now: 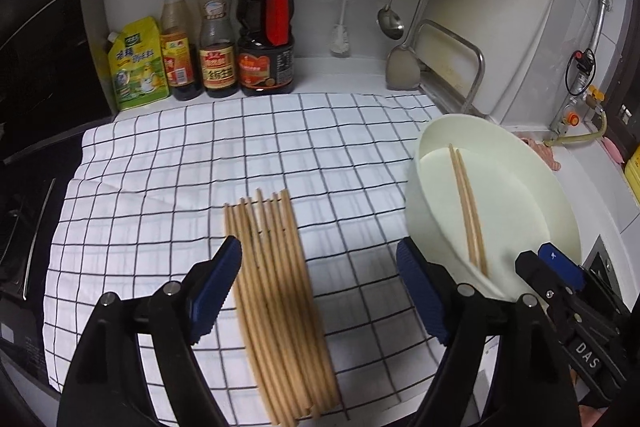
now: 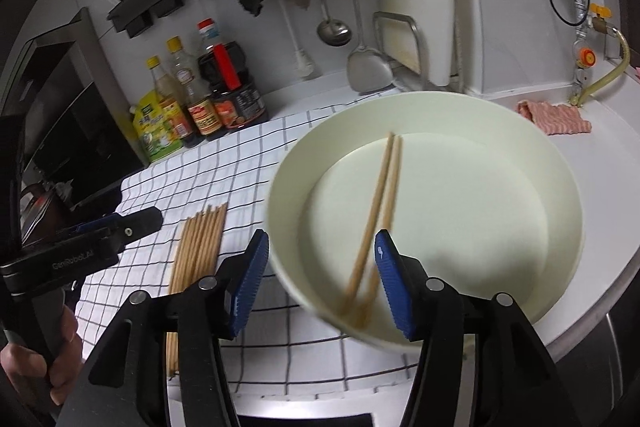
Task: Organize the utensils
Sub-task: 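Withdraw both open tools from the bowl back to the chopstick row, then close the left tool on a chopstick while the right tool grasps another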
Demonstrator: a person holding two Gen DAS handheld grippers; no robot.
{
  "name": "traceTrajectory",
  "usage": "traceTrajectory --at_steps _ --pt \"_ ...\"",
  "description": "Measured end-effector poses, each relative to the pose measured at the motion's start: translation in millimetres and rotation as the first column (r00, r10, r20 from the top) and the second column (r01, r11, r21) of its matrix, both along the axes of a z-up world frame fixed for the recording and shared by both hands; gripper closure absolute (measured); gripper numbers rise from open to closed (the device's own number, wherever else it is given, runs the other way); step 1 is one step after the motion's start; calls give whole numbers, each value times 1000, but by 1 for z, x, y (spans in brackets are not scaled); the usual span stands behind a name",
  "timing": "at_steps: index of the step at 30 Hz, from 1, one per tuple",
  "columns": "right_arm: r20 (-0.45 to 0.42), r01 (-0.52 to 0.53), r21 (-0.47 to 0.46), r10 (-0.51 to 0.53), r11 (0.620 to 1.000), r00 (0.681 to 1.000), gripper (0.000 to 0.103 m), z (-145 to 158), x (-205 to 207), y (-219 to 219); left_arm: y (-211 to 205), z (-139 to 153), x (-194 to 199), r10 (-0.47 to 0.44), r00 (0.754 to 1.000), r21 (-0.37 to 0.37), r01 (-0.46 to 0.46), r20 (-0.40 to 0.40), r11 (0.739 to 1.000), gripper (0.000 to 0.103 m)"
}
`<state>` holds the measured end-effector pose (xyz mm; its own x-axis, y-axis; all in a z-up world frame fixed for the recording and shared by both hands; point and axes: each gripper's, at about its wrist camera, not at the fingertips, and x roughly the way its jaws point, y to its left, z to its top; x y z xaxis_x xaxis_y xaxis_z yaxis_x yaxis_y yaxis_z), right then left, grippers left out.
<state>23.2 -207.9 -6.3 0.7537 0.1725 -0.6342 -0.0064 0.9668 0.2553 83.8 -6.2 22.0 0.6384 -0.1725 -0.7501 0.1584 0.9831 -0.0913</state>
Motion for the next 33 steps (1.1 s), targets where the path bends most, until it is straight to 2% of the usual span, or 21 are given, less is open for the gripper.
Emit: traceTrajectory --at_steps 14,19,25,33 --pt "-15 -120 -28 120 992 993 46 -9 -12 65 66 -21 -17 104 994 -9 -104 -15 994 16" --pt "-31 -163 -39 162 986 986 45 -16 -9 84 87 -30 -19 152 988 40 -152 7 988 13" --pt "-73 -200 -57 196 978 978 44 -33 3 108 109 -49 -15 191 981 67 -189 -19 980 9" --pt "-138 -200 -85 187 976 973 44 -62 19 124 112 -68 -11 193 980 71 -189 -54 979 8"
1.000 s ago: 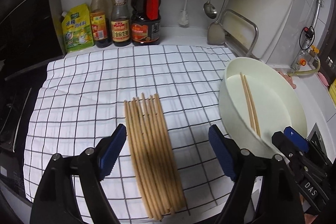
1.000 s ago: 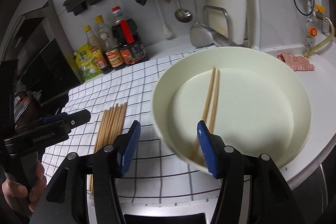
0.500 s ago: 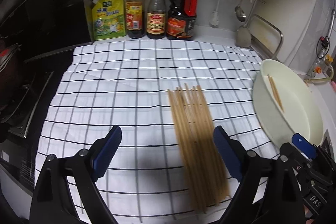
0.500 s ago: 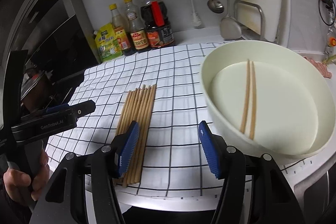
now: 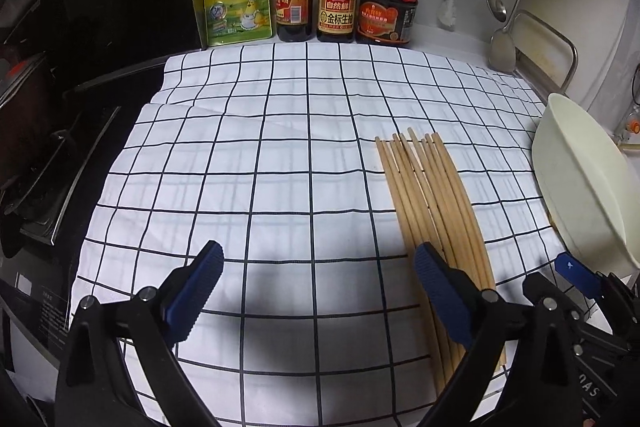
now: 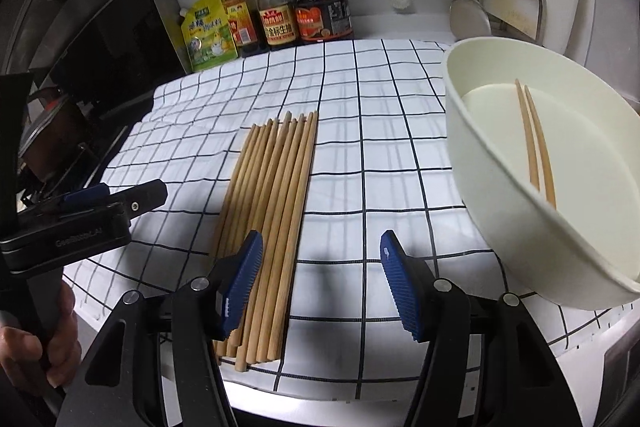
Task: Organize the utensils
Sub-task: 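Close the left tool on a chopstick while the right tool grasps another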
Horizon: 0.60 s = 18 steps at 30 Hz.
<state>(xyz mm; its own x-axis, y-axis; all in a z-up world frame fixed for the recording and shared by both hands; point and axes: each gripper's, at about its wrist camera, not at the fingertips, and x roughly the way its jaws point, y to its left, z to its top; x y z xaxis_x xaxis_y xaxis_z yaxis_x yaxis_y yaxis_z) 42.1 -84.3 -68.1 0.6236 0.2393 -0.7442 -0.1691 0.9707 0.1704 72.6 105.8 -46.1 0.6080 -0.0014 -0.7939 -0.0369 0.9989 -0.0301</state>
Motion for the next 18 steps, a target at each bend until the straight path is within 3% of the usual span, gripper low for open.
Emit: traceTrajectory --at_steps 18 --pt "-44 21 -115 -26 993 999 44 -28 19 15 -3 -22 5 -18 999 4 18 -38 1000 8"
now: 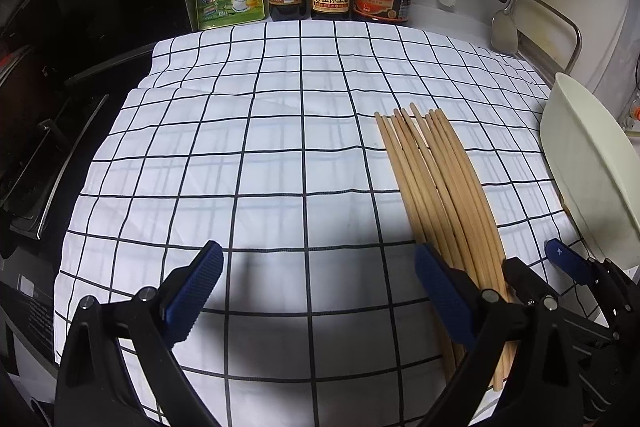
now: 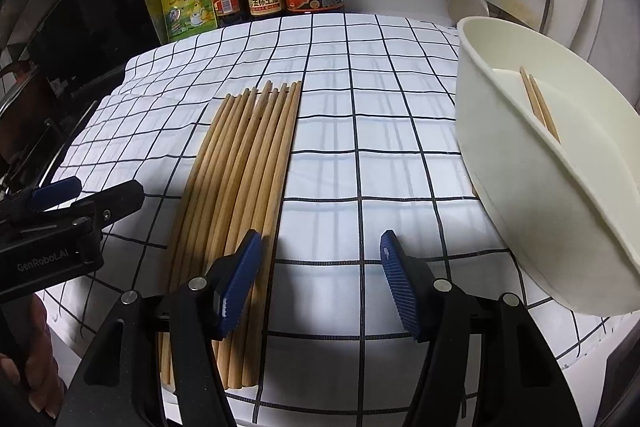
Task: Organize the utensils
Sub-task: 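Close the left tool on a chopstick while the right tool grasps another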
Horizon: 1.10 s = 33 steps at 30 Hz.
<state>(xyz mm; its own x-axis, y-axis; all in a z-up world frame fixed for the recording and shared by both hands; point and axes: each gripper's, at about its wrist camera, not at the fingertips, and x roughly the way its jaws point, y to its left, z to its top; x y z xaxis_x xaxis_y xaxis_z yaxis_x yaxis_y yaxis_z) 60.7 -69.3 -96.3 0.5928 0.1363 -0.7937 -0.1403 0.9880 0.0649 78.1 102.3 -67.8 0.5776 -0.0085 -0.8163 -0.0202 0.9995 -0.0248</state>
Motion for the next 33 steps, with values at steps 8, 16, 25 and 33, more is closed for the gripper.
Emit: traceTrajectory --at_steps 8,16,25,33 --pt "14 14 -30 -13 999 1000 44 1 -2 -3 -9 -7 -1 -20 1000 4 20 -18 1000 8" --pt "19 46 -29 -46 999 999 44 1 -8 -20 -17 -11 -3 -34 999 5 34 -25 999 8" --pt "18 61 -18 -61 998 998 44 1 -9 -27 -20 -17 6 -21 999 8 21 -37 1000 8" --pt "18 48 -15 -48 999 999 44 0 -8 -24 -20 -21 8 -6 999 18 7 -40 1000 6"
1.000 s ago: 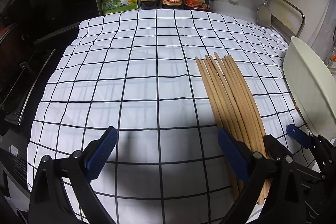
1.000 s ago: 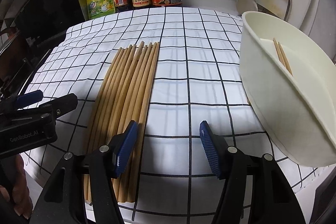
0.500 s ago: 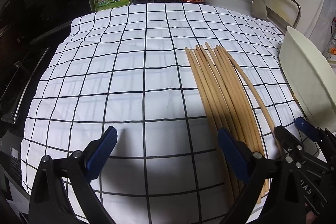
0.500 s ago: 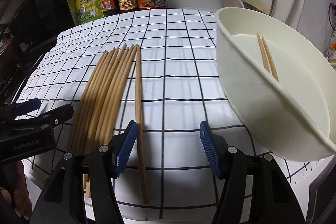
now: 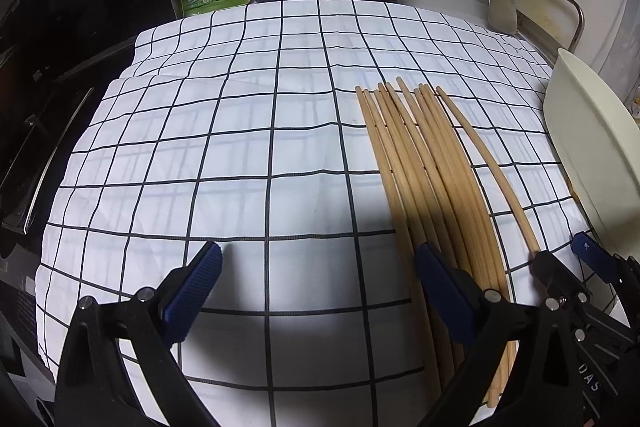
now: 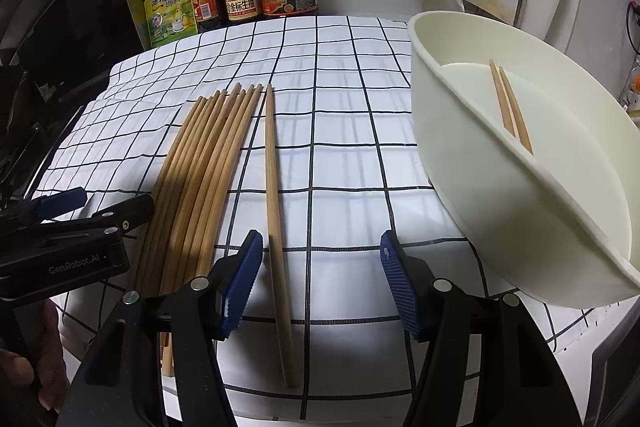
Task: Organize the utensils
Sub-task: 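Close the left tool on a chopstick while the right tool grasps another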
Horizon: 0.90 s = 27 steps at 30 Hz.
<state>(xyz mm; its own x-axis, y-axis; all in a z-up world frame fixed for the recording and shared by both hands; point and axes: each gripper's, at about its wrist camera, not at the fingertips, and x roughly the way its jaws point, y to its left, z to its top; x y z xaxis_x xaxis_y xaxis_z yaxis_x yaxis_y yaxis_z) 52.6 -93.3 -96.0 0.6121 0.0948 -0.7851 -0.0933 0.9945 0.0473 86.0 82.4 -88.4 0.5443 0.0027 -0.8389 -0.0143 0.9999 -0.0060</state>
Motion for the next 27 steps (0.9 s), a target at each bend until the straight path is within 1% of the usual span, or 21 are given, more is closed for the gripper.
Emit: traceTrajectory --at_steps 3,7,13,17,22,27 --pt "0 1 1 -1 1000 1000 44 0 0 0 0 -4 1 3 1000 16 -2 -21 1000 6" --pt "1 0 2 0 1000 1000 44 0 1 0 1 -4 0 1 1000 23 -1 -18 1000 6" --pt "4 -6 -3 6 1000 1000 44 -2 4 1 16 -3 4 36 999 22 -36 -18 999 6" --pt "11 -14 -22 15 1000 1000 44 -3 10 6 20 -3 8 54 998 21 -54 -21 998 6" --pt "25 -32 -55 33 998 999 44 -6 18 13 15 -3 16 47 999 27 -47 -15 999 6" --pt "37 -55 -73 57 996 998 46 -6 23 18 11 -4 20 37 999 12 -37 -11 999 7"
